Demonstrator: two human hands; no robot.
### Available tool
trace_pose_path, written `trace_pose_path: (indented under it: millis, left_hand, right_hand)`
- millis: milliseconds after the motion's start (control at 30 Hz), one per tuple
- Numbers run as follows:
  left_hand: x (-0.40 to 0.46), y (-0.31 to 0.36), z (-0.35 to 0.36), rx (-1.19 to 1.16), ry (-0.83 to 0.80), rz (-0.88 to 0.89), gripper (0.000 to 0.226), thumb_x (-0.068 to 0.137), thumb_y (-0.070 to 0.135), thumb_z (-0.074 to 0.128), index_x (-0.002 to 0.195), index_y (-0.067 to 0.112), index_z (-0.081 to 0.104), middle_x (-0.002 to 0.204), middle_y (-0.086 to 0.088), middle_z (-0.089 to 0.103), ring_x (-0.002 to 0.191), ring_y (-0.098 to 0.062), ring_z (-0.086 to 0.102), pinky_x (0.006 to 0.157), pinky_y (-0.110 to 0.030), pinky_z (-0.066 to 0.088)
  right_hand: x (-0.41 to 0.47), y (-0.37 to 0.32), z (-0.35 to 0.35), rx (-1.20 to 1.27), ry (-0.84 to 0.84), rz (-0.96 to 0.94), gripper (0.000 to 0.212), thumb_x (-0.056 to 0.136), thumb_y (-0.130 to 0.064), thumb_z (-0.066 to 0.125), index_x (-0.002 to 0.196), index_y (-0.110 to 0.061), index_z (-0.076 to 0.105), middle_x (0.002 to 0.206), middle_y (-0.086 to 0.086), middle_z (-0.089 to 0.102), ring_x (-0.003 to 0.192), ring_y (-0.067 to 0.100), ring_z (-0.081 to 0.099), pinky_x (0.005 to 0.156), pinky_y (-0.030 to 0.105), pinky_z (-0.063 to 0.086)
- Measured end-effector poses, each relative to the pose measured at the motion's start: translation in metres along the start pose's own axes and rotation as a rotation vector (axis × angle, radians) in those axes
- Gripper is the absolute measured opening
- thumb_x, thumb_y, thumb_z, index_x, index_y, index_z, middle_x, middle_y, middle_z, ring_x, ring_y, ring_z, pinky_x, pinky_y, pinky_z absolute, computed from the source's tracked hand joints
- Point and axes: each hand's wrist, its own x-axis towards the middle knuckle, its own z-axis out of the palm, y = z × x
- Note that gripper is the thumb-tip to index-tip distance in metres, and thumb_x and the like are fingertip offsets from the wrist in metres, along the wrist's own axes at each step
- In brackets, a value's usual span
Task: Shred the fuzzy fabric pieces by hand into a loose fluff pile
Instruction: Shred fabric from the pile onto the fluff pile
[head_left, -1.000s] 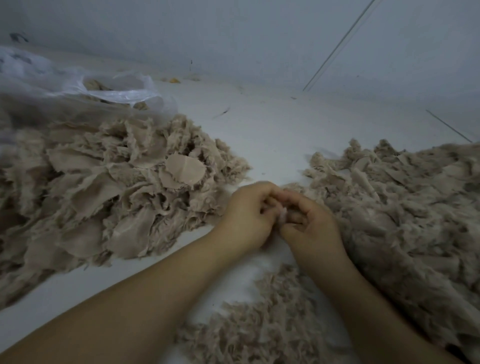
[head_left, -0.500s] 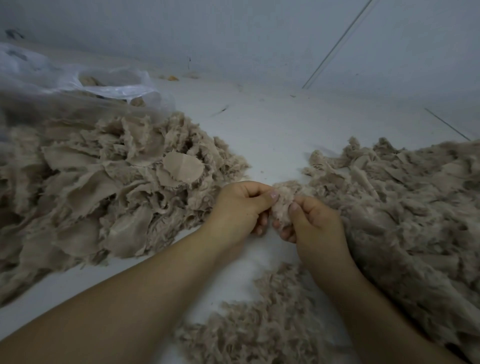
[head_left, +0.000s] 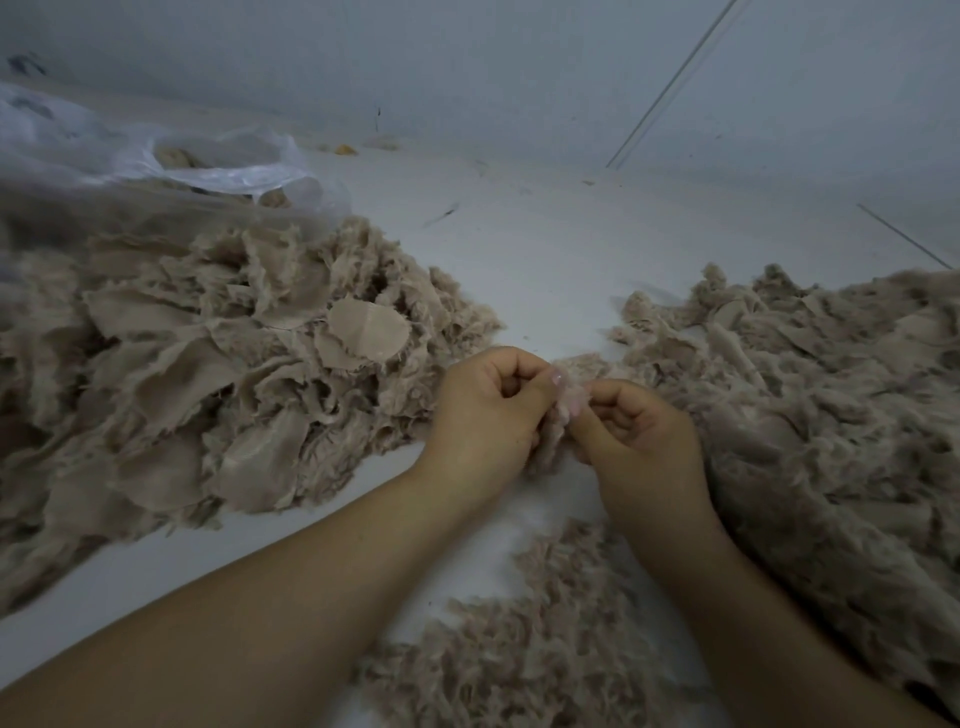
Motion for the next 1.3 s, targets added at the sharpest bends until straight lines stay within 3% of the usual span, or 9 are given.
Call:
trace_pose_path:
  millis: [133, 300, 467, 633, 733, 933, 1100, 1233, 1300]
  left_hand:
    - [-0.001, 0.001, 0.001, 0.047, -0.003, 0.052, 0.013, 0.091, 0.006, 0.066, 0.078, 0.007, 0.065, 0.054, 0.005, 0.059, 0.044, -0.003, 0.050, 0.046, -0.015, 0.040]
    - [-0.002, -0.001, 0.002, 0.204, -0.031, 0.090, 0.015, 0.082, 0.009, 0.076, 0.083, 0.004, 0.062, 0.064, -0.005, 0.052, 0.053, -0.010, 0.047, 0.049, -0.021, 0.042]
    - [-0.001, -0.003, -0.001, 0.178, -0.040, 0.053, 0.015, 0.083, 0.013, 0.077, 0.082, 0.007, 0.063, 0.068, -0.004, 0.058, 0.050, -0.008, 0.049, 0.046, -0.017, 0.040]
    - [0.001, -0.008, -0.001, 0.242, -0.026, 0.045, 0.021, 0.083, 0.006, 0.072, 0.067, 0.015, 0.062, 0.049, 0.008, 0.054, 0.043, -0.004, 0.045, 0.041, -0.017, 0.037]
    - [0.004, -0.008, -0.004, 0.260, -0.002, 0.043, 0.018, 0.085, 0.003, 0.069, 0.069, 0.010, 0.066, 0.055, -0.006, 0.059, 0.048, -0.011, 0.049, 0.046, -0.025, 0.041]
    - [0.007, -0.003, -0.006, 0.095, -0.051, -0.115, 0.023, 0.098, 0.010, 0.054, 0.079, 0.015, 0.066, 0.055, -0.007, 0.055, 0.040, -0.014, 0.046, 0.039, -0.021, 0.035]
    - [0.006, -0.002, -0.007, 0.034, -0.058, -0.124, 0.023, 0.098, 0.010, 0.056, 0.078, 0.013, 0.066, 0.052, -0.004, 0.054, 0.042, -0.016, 0.047, 0.041, -0.022, 0.036]
    - [0.005, -0.003, -0.007, 0.055, -0.062, -0.103, 0.024, 0.097, 0.011, 0.057, 0.075, 0.015, 0.066, 0.049, -0.001, 0.054, 0.041, -0.014, 0.048, 0.039, -0.021, 0.036]
    - [0.004, -0.002, -0.007, 0.071, -0.081, -0.089, 0.024, 0.097, 0.011, 0.056, 0.075, 0.014, 0.066, 0.051, -0.005, 0.056, 0.041, -0.013, 0.048, 0.040, -0.020, 0.036]
  right_hand:
    - [0.001, 0.002, -0.001, -0.062, 0.044, 0.003, 0.017, 0.097, -0.011, 0.061, 0.085, -0.013, 0.073, 0.072, 0.006, 0.073, 0.066, 0.018, 0.070, 0.061, 0.030, 0.058]
    - [-0.001, -0.001, -0.001, -0.032, 0.027, 0.001, 0.023, 0.095, -0.007, 0.061, 0.084, -0.021, 0.076, 0.077, 0.001, 0.076, 0.071, 0.013, 0.072, 0.063, 0.022, 0.056]
    - [-0.001, 0.000, -0.001, -0.005, 0.031, 0.040, 0.017, 0.096, -0.005, 0.060, 0.090, -0.011, 0.075, 0.082, 0.005, 0.077, 0.080, 0.021, 0.075, 0.072, 0.033, 0.061]
    - [-0.002, -0.003, -0.001, 0.070, 0.060, 0.065, 0.010, 0.091, -0.001, 0.065, 0.088, -0.007, 0.071, 0.075, 0.006, 0.076, 0.067, 0.013, 0.073, 0.060, 0.020, 0.056]
    - [-0.002, -0.003, -0.001, 0.061, 0.071, 0.075, 0.009, 0.090, 0.001, 0.065, 0.090, -0.006, 0.071, 0.072, 0.009, 0.075, 0.066, 0.018, 0.072, 0.060, 0.025, 0.059]
    - [0.001, -0.002, -0.002, 0.042, 0.112, 0.039, 0.027, 0.090, 0.010, 0.057, 0.090, -0.013, 0.069, 0.062, -0.005, 0.068, 0.060, 0.006, 0.065, 0.060, 0.018, 0.054]
    - [0.000, -0.002, -0.002, 0.072, 0.101, 0.025, 0.024, 0.093, 0.010, 0.049, 0.089, -0.007, 0.066, 0.059, -0.008, 0.063, 0.057, 0.004, 0.059, 0.056, 0.016, 0.051]
    - [-0.001, -0.004, 0.000, 0.119, 0.079, 0.037, 0.005, 0.094, -0.007, 0.062, 0.092, -0.011, 0.060, 0.064, -0.008, 0.065, 0.061, 0.005, 0.060, 0.057, 0.018, 0.052]
    - [-0.001, -0.003, 0.001, 0.086, 0.068, 0.057, 0.012, 0.088, -0.006, 0.069, 0.092, -0.012, 0.060, 0.071, -0.003, 0.067, 0.065, 0.007, 0.064, 0.061, 0.019, 0.053]
